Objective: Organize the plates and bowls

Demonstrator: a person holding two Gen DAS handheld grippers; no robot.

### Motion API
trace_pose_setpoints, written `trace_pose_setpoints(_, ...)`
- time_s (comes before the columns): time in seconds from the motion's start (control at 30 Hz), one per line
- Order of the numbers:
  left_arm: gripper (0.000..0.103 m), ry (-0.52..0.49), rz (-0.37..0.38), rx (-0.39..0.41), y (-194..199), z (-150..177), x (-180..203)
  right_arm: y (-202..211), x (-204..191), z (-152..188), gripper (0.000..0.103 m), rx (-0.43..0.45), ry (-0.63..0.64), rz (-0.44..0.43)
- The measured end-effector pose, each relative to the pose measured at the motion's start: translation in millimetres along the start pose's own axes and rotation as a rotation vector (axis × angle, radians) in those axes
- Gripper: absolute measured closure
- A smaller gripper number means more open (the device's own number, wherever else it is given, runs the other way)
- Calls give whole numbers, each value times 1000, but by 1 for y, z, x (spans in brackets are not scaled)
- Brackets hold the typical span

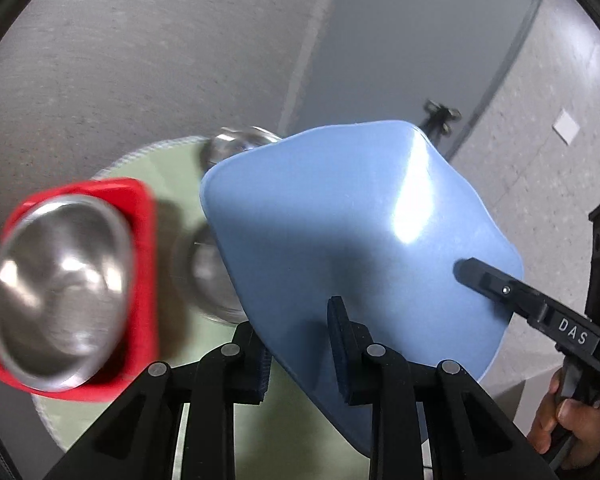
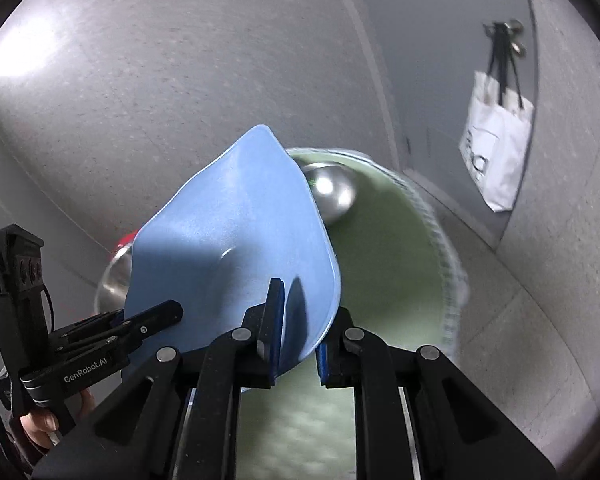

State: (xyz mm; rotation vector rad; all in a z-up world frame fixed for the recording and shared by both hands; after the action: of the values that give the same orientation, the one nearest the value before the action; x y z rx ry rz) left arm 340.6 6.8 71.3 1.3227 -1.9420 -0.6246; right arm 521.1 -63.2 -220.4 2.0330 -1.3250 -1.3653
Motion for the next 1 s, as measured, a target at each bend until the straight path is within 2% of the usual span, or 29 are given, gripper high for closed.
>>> trace_pose_setpoints(0.13,81,26,-51,37,49,-2,-63,-24,-59,5,89,12,28,-42)
trace_pose_setpoints(0.33,81,72,-146,25,110,8,-155,-78,-139,24,89,-31,57,-114)
trace_pose_setpoints(0.4,81,79,-166,8,104,10,-183,-101,-162,35,88,-67,62,-136)
trace_pose_setpoints(0.47,82,102,-190,-11,128,17,-203,-117,-177,45,88,-94,65,-143)
trace_pose_setpoints(0.5,82,106,-196,-20,119,18,-214,-129,-185,51,87,-115,74,-140)
trace_pose_setpoints(0.57,82,121,-208,-43,132,24,-226,-143,-193,61,87,-148,81,-133)
trace_pose_setpoints(0.63,82,134,-213,-67,109,18,-256,-158,-202,72,86,-182,89,-122)
trace_pose_setpoints(0.73,82,137,-220,-101,100,20,-256,-175,-204,82,86,-216,86,-101)
trace_pose_setpoints(0.87,82,139,-219,-124,111,19,-248,-183,-205,88,85,-238,75,-76)
trace_pose_setpoints(1.0,82,134,-218,-125,89,10,-251,-186,-205,88,83,-248,74,-51)
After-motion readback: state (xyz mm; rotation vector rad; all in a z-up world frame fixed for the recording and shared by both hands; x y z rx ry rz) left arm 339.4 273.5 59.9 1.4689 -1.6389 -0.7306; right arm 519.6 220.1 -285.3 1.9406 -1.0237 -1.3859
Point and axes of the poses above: each gripper's, at about its wrist camera, not at the fingertips, and y roughly against the way its jaws point, x to its right, z to its underside, the point moved 9 cm from there along -y, roughly the way its jaws point, and after that the axes turned 7 degrees about -y, right-handed, at the moved point
